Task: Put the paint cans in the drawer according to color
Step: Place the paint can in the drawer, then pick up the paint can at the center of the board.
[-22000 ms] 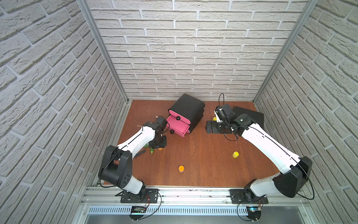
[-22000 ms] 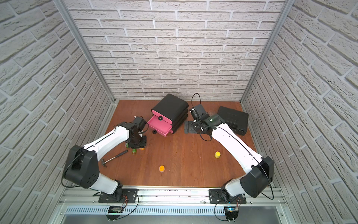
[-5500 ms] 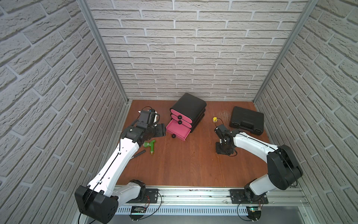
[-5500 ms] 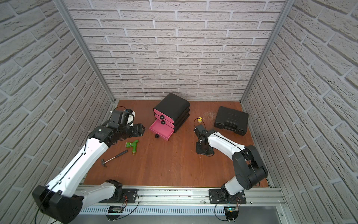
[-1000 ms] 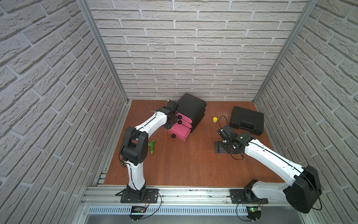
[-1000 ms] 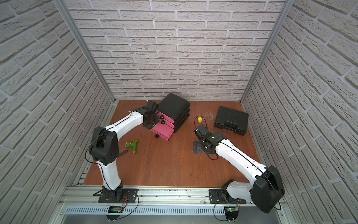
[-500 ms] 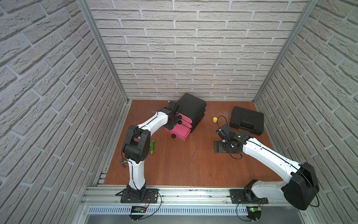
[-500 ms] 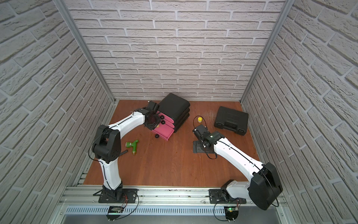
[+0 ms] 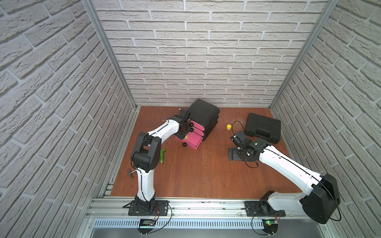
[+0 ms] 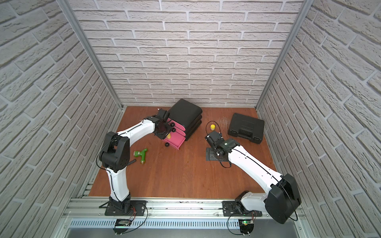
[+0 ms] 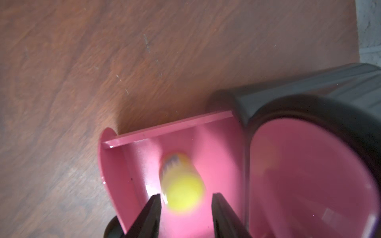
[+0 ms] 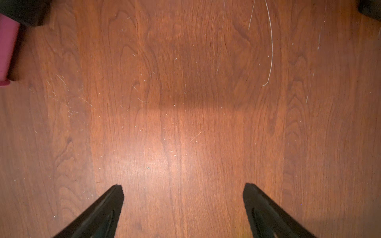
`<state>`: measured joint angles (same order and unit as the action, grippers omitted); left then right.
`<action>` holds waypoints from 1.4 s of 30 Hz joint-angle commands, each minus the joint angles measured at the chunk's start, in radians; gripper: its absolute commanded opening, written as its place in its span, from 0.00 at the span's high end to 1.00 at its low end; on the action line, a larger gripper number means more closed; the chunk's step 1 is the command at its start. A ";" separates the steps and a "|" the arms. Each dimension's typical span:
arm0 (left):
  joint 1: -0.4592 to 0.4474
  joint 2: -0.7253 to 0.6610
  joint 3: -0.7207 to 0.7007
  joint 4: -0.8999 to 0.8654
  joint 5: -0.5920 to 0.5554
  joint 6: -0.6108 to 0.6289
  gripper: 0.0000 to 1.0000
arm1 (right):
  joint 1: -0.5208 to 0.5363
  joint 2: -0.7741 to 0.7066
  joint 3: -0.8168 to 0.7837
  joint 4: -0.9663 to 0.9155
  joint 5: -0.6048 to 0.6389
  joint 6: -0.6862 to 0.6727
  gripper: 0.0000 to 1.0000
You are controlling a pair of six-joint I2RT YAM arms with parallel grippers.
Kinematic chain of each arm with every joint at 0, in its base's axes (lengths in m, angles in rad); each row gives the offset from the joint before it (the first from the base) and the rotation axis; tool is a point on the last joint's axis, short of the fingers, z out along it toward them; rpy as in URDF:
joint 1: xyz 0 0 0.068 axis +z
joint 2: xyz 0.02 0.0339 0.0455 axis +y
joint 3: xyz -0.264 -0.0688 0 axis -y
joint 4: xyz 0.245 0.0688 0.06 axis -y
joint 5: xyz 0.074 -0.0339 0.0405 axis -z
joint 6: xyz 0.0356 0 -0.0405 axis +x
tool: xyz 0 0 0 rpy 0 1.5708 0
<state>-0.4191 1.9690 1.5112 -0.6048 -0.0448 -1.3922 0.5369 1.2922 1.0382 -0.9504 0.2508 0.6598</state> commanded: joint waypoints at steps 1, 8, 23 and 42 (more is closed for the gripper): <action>0.020 -0.012 -0.025 0.017 0.013 0.006 0.53 | 0.006 0.011 0.056 0.014 0.023 0.006 0.04; 0.048 -0.101 -0.049 0.025 0.020 0.058 0.49 | -0.030 0.163 0.210 0.067 0.033 -0.044 0.05; 0.107 -0.421 -0.123 -0.108 0.114 0.524 0.35 | -0.201 0.675 0.695 0.073 0.091 -0.144 0.09; 0.124 -0.764 -0.359 -0.252 0.038 0.656 0.02 | -0.298 1.007 0.992 0.114 0.049 -0.112 0.27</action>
<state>-0.3019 1.2255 1.1656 -0.8349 0.0223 -0.7563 0.2546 2.2803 1.9942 -0.8497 0.3122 0.5415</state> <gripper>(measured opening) 0.982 0.736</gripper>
